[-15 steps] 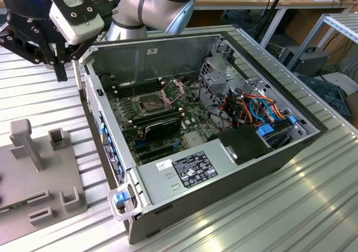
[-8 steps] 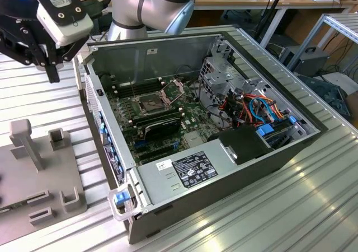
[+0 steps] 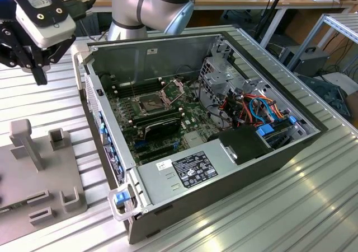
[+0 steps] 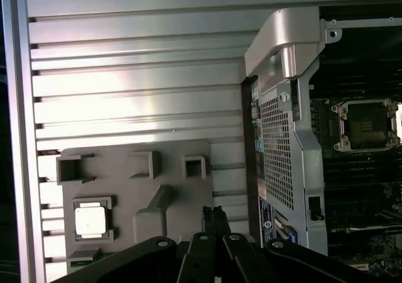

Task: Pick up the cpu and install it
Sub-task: 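Reach for the cpu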

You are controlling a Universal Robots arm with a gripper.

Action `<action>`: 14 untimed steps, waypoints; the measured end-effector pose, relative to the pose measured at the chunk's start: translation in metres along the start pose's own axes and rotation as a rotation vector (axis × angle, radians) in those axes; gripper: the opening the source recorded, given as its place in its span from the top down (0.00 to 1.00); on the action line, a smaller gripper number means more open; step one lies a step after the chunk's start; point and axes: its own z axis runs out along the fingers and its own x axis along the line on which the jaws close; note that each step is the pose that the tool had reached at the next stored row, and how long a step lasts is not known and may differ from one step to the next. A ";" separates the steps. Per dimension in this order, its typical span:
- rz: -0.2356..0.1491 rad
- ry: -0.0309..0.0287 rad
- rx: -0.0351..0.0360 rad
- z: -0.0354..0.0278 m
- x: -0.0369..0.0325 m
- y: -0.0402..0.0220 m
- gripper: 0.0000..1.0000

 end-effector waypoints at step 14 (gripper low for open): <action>0.000 -0.0001 -0.0001 0.0007 0.0469 -0.0036 0.89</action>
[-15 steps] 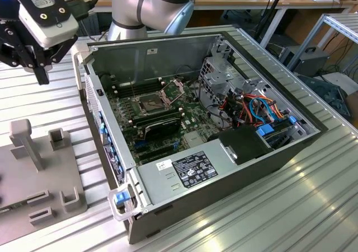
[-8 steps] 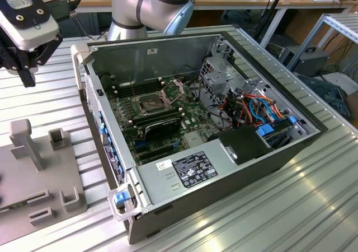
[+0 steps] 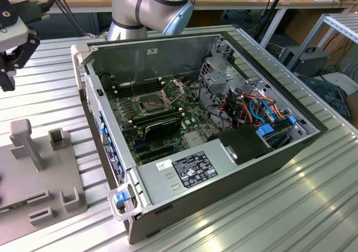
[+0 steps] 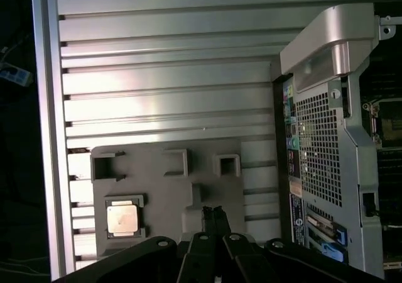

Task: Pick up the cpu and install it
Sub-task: 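Reach for the cpu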

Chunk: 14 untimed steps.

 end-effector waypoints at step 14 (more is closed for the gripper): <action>0.000 0.0000 0.0000 0.0015 0.0542 -0.0040 0.89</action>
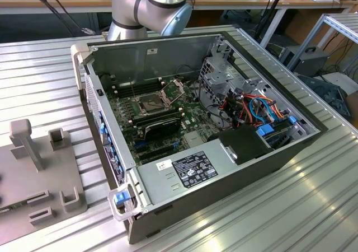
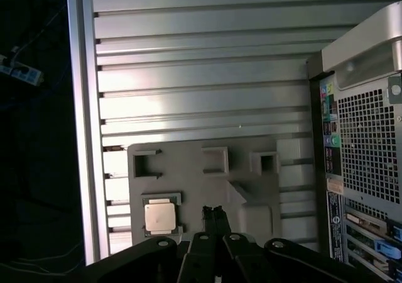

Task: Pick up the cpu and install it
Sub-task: 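Reach for the cpu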

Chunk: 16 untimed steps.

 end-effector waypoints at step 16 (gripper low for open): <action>0.000 0.0002 0.0006 0.0022 0.0291 -0.0018 0.89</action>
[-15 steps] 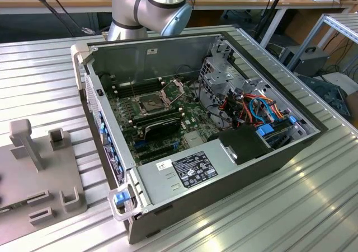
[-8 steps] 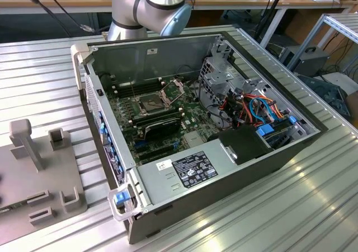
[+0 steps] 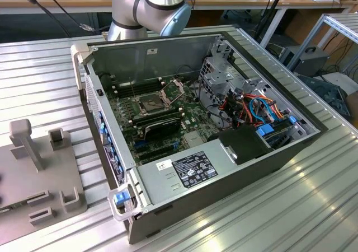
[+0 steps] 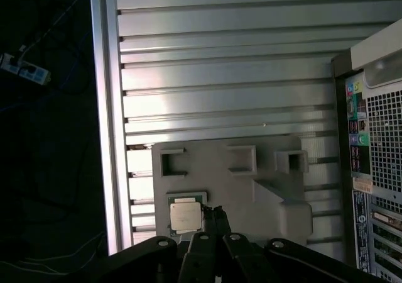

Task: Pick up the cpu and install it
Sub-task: 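Reach for the cpu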

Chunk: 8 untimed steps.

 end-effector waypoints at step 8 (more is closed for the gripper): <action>0.000 -0.0001 -0.0001 0.0004 0.0066 -0.0054 0.89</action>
